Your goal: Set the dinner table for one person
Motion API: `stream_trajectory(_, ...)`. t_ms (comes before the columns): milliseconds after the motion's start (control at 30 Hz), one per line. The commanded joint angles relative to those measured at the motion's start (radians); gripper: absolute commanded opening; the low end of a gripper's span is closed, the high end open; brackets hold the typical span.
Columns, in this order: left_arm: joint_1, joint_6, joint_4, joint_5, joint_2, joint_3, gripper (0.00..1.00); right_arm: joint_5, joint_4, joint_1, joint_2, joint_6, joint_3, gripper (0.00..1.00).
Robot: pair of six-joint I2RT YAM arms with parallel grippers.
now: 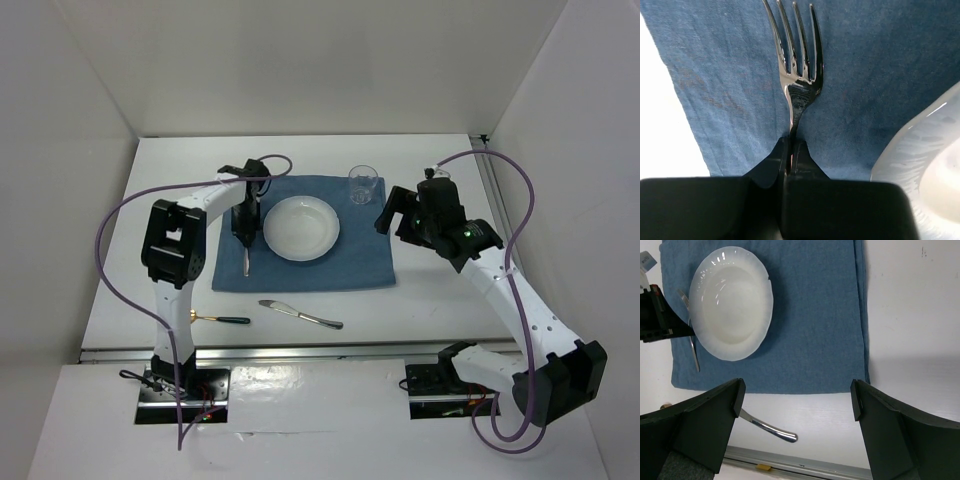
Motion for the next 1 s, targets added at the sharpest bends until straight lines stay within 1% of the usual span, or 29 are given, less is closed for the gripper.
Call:
stream_trajectory(0,-0.011,0.018,-0.015,-0.009,-0.010,0.007,0.00,0.016,-0.004,-0.007,-0.001,-0.007,0.030,1.00)
stream_trajectory(67,-0.011,0.007,-0.015,-0.009,-0.010,0.007,0.00,0.016,-0.004,-0.007,-0.001,0.002,0.019,1.00)
stream_trajectory(100,-0.011,0.007,-0.015,-0.009,-0.001,0.007,0.13,0.004,0.007,-0.007,-0.001,0.002,0.019,1.00)
stream_trajectory(133,-0.011,0.007,-0.029,-0.009,0.000,0.020,0.23,0.004,0.007,-0.007,-0.001,0.002,0.019,1.00)
stream_trajectory(167,-0.011,-0.002,-0.029,-0.021,0.000,0.020,0.29,-0.008,0.007,-0.007,0.008,-0.007,0.019,1.00)
stream_trajectory(200,-0.022,-0.002,-0.029,-0.021,0.000,0.020,0.39,-0.009,0.007,-0.007,0.008,-0.023,0.019,1.00)
stream_trajectory(267,-0.022,-0.002,-0.041,-0.032,-0.028,0.049,0.50,-0.045,0.019,-0.007,0.019,-0.065,0.028,1.00)
stream_trajectory(333,-0.031,-0.002,-0.062,-0.044,-0.049,0.071,0.60,-0.114,0.042,-0.007,0.028,-0.124,0.028,1.00)
stream_trajectory(367,-0.031,-0.002,-0.078,-0.053,-0.072,0.103,0.69,-0.145,0.042,0.002,0.042,-0.145,0.028,1.00)
stream_trajectory(400,-0.031,0.007,-0.105,-0.053,-0.085,0.118,0.69,-0.215,0.062,0.014,0.042,-0.166,0.028,1.00)
stream_trajectory(433,-0.031,0.007,-0.124,-0.062,-0.097,0.137,0.69,-0.234,0.082,0.034,0.060,-0.201,0.028,1.00)
stream_trajectory(467,-0.031,0.007,-0.141,-0.079,-0.111,0.172,0.69,-0.234,0.082,0.113,0.083,-0.215,0.014,1.00)
stream_trajectory(533,-0.031,0.007,-0.185,-0.095,-0.160,0.204,0.69,-0.152,0.091,0.218,0.122,-0.240,0.004,1.00)
stream_trajectory(567,-0.031,0.007,-0.199,-0.108,-0.178,0.236,0.69,-0.100,0.080,0.329,0.166,-0.240,0.004,1.00)
stream_trajectory(600,-0.031,-0.002,-0.210,-0.109,-0.218,0.247,0.69,-0.017,0.068,0.381,0.191,-0.249,0.004,1.00)
stream_trajectory(633,-0.031,-0.002,-0.222,-0.109,-0.240,0.257,0.69,0.006,0.068,0.425,0.214,-0.261,0.004,0.94)
stream_trajectory(667,-0.031,-0.002,-0.222,-0.109,-0.264,0.257,0.69,0.019,0.068,0.501,0.259,-0.270,0.004,0.92)
stream_trajectory(700,-0.031,-0.011,-0.222,-0.109,-0.289,0.257,0.69,0.019,0.068,0.534,0.284,-0.281,0.004,0.90)
stream_trajectory(733,-0.022,-0.012,-0.211,-0.096,-0.342,0.244,0.69,0.019,0.068,0.565,0.310,-0.303,0.004,0.88)
stream_trajectory(767,-0.022,-0.012,-0.202,-0.086,-0.367,0.220,0.69,0.031,0.068,0.627,0.359,-0.312,0.004,0.87)
stream_trajectory(800,-0.009,-0.022,-0.188,-0.086,-0.390,0.208,0.69,0.051,0.068,0.658,0.379,-0.323,0.004,0.85)
stream_trajectory(867,0.015,-0.022,-0.172,-0.044,-0.445,0.182,0.69,0.079,0.091,0.709,0.438,-0.338,0.013,0.84)
stream_trajectory(900,0.015,-0.022,-0.149,-0.035,-0.461,0.148,0.69,0.079,0.091,0.743,0.455,-0.355,0.013,0.80)
stream_trajectory(967,0.049,-0.012,-0.115,0.005,-0.485,0.102,0.69,0.123,0.125,0.766,0.497,-0.366,0.013,0.80)
